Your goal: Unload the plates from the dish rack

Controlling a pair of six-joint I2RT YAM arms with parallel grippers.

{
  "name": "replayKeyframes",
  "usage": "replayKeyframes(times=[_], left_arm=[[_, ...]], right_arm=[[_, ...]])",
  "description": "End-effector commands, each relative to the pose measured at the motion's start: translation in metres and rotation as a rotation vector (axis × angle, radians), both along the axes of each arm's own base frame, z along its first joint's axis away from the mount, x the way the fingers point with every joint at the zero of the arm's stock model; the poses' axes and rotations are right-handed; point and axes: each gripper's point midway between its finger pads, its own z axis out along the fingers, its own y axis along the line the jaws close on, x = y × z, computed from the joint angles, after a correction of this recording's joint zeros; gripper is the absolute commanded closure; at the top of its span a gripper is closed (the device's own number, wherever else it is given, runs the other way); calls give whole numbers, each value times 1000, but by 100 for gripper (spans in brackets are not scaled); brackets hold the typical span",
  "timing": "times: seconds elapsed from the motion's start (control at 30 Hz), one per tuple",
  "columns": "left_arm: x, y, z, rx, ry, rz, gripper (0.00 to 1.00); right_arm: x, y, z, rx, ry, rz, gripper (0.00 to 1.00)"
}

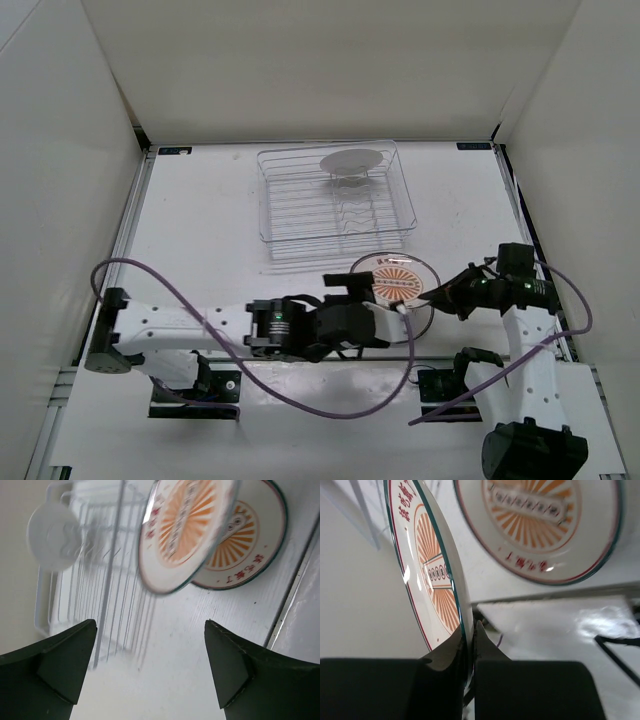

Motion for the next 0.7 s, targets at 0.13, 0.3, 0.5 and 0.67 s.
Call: replayKeyframes(times=[0.13,0.3,0.5,0.67], left_arm=[[28,112,81,-394,95,368,0],[49,159,69,-435,119,511,0],[71,199,50,-414,226,657,0],[74,205,27,-347,303,690,0]], right_arm=[[16,-45,-26,-333,-125,-26,100],[25,-40,-51,-340,-257,56,100],[29,-34,-72,-302,-322,37,100],[15,-31,-85,-295,-270,70,66]])
